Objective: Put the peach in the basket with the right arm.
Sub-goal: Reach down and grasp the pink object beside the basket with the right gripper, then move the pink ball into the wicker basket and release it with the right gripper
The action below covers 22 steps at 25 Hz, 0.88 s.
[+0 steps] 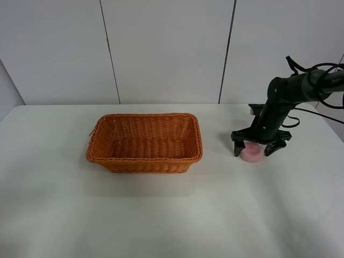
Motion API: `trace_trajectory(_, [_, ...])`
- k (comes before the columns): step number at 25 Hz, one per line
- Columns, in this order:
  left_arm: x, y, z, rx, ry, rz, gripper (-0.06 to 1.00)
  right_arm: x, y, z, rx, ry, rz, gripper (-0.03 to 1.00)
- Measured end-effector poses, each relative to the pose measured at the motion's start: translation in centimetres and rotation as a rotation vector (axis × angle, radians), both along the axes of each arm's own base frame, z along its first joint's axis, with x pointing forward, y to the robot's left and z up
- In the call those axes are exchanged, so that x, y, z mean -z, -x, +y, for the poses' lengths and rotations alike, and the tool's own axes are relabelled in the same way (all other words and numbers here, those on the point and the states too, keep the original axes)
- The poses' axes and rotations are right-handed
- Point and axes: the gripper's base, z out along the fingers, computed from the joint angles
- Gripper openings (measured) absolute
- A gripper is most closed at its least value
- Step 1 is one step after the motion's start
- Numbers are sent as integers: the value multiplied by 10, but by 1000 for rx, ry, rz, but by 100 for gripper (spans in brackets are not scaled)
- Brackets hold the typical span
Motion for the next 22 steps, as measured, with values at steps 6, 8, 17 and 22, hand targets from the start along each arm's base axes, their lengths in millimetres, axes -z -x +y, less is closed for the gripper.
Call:
trace_trajectory(6, [0, 0, 0, 0, 0, 0, 99, 0, 0, 0, 1, -1, 4, 22])
trace_trajectory(8, [0, 0, 0, 0, 0, 0, 99, -3, 0, 0, 1, -2, 7, 5])
trace_trajectory(17, [0, 0, 0, 0, 0, 0, 99, -52, 3, -3, -31, 29, -61, 0])
trace_trajectory(22, [0, 0, 0, 0, 0, 0, 99, -118, -5, -4, -46, 48, -107, 0])
